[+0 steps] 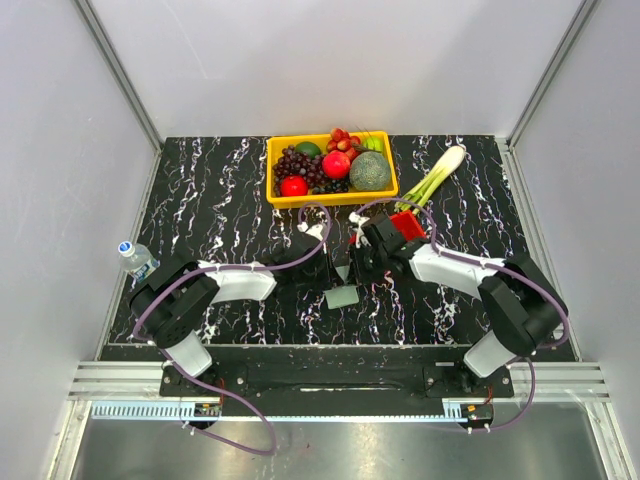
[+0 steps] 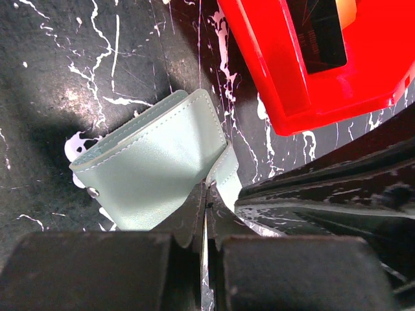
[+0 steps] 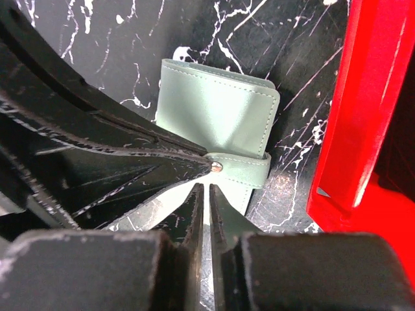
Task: Put the credit cards into the card holder
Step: Close the card holder at the center of the board.
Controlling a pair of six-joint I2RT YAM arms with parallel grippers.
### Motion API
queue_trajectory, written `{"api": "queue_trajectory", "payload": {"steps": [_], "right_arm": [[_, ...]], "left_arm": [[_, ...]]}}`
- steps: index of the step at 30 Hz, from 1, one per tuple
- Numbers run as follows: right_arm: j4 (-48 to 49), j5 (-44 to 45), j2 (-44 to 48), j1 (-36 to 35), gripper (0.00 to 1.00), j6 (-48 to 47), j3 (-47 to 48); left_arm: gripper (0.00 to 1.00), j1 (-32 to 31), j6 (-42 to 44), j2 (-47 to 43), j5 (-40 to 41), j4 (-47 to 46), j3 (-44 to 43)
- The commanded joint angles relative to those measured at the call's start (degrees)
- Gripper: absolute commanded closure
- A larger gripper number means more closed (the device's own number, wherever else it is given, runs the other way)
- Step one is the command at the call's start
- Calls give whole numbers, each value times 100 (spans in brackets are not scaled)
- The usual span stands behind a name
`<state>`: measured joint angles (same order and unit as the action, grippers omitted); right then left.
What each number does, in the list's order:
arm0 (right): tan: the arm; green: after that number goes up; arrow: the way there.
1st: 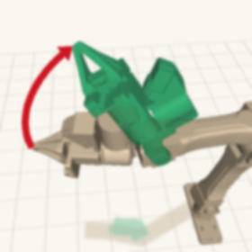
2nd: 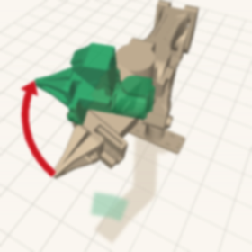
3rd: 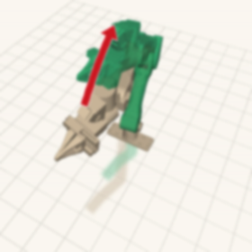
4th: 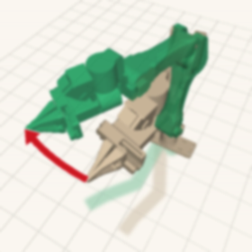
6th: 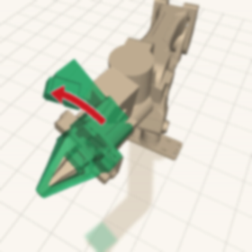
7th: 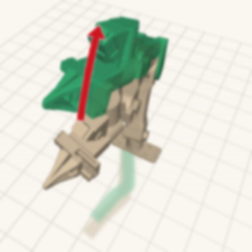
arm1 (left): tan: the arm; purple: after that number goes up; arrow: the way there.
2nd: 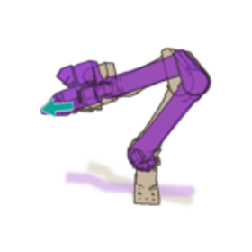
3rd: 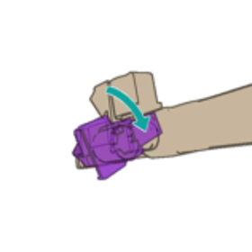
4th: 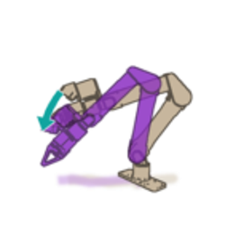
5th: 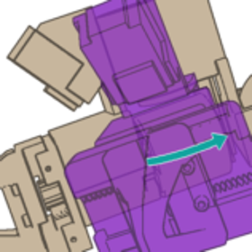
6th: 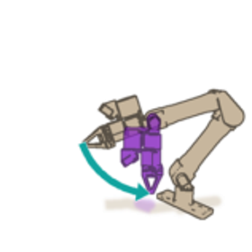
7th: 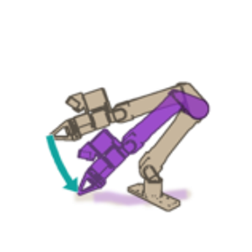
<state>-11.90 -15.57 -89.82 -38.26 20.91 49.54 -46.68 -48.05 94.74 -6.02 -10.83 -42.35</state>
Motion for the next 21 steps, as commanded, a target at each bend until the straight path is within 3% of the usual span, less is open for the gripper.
{"api": "queue_trajectory", "payload": {"steps": [1, 21], "right_arm": [[74, 309, -158, -164, 92, 71, 197], [434, 828, -150, -287, 95, 353, 100]], "left_arm": [[100, 18, -11, -87, 206, -174, 78], [100, 18, 6, 141, 391, 11, 34]]}}
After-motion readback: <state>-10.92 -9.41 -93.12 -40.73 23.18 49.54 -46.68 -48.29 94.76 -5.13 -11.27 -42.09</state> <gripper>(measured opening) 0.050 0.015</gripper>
